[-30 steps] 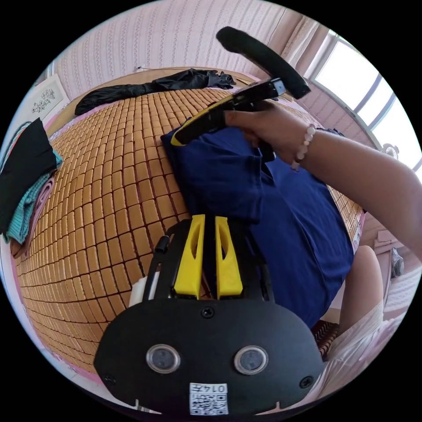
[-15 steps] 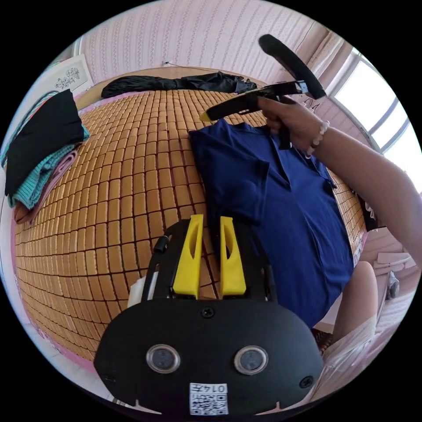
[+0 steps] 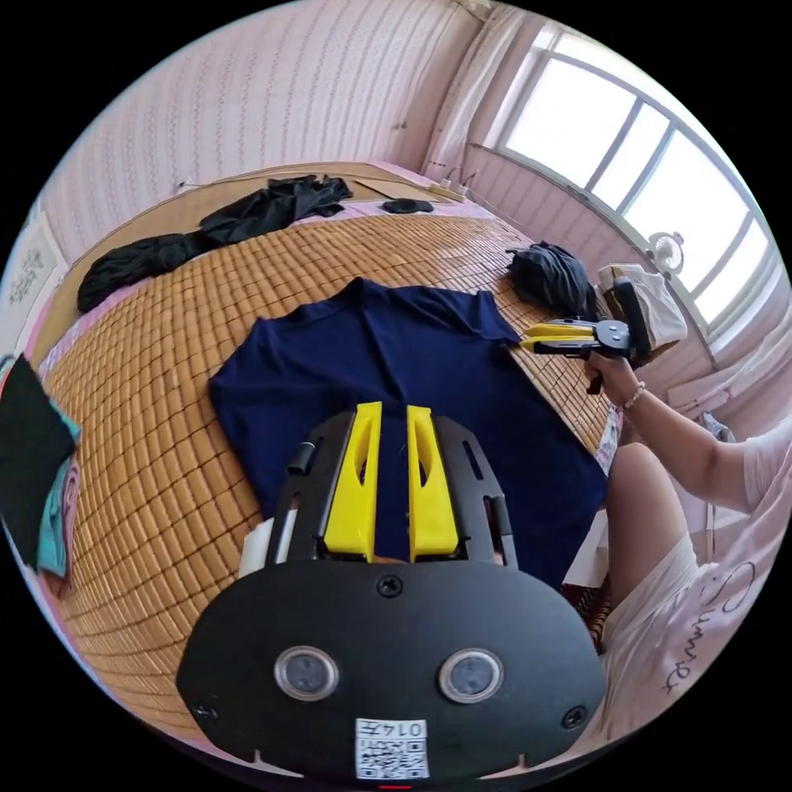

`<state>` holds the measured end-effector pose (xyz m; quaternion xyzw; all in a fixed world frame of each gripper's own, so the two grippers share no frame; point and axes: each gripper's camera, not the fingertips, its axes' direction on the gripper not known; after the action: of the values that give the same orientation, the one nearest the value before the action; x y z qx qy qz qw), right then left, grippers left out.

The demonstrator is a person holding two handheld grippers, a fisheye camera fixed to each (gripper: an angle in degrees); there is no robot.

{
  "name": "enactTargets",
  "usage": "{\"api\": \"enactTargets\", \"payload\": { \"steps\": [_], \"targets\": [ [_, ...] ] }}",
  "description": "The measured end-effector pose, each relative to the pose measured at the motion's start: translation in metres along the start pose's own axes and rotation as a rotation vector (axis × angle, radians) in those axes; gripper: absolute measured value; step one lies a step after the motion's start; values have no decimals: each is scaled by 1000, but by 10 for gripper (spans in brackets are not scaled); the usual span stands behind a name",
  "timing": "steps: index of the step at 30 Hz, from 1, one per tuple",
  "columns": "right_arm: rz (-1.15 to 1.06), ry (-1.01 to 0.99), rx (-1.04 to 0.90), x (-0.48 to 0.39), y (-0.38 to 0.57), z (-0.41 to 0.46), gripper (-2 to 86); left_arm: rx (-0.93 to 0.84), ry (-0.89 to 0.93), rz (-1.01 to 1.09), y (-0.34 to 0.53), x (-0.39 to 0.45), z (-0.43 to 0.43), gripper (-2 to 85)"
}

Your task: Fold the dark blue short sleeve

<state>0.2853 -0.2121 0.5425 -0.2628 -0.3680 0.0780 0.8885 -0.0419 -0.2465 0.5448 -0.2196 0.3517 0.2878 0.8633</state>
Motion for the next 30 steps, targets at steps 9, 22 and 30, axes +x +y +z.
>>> {"api": "enactTargets", "payload": {
  "steps": [9, 22, 30],
  "targets": [
    [62, -107, 15, 49, 16, -16, 44, -74, 61, 106, -172, 84, 122, 55],
    [21, -138, 57, 87, 34, -60, 4, -136, 18, 91, -232, 89, 189, 3],
    [-284, -376, 223, 59, 37, -121, 6, 56, 26, -58, -124, 8, 65, 26]
  ]
}}
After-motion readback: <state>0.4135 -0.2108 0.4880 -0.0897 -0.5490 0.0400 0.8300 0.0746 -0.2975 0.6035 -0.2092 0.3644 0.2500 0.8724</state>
